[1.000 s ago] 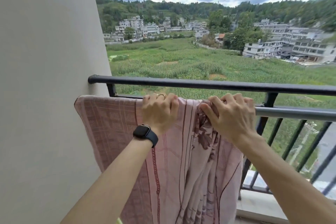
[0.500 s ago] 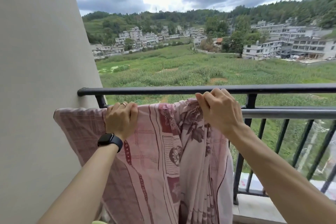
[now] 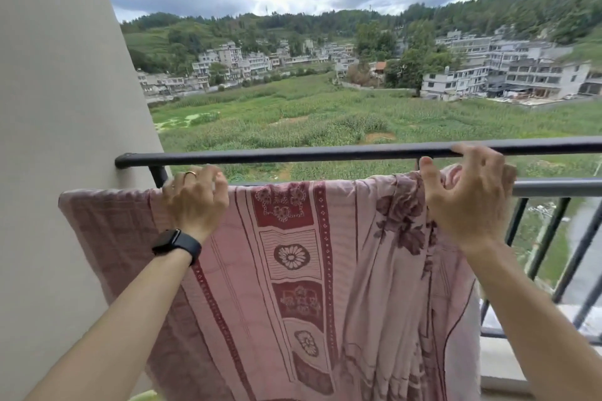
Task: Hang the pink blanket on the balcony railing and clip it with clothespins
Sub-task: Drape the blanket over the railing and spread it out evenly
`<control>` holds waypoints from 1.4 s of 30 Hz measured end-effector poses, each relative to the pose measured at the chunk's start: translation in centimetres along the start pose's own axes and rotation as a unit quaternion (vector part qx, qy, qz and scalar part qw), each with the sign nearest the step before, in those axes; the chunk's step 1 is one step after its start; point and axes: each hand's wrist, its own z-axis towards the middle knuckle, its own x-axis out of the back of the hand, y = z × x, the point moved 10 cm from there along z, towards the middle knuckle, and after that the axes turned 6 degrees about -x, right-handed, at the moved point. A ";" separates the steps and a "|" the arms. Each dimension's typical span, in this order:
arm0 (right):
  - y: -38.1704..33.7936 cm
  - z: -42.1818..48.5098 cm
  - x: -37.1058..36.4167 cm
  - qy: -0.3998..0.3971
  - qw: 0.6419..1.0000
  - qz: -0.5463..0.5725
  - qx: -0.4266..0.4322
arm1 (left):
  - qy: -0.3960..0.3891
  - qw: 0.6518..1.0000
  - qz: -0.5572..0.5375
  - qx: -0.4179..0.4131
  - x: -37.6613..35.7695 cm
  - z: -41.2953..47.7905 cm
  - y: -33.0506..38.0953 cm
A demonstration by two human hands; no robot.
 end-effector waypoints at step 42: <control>10.1 5.7 7.2 -0.053 0.981 0.009 0.186 | -0.048 0.982 0.027 -0.182 -2.3 -5.1 34.5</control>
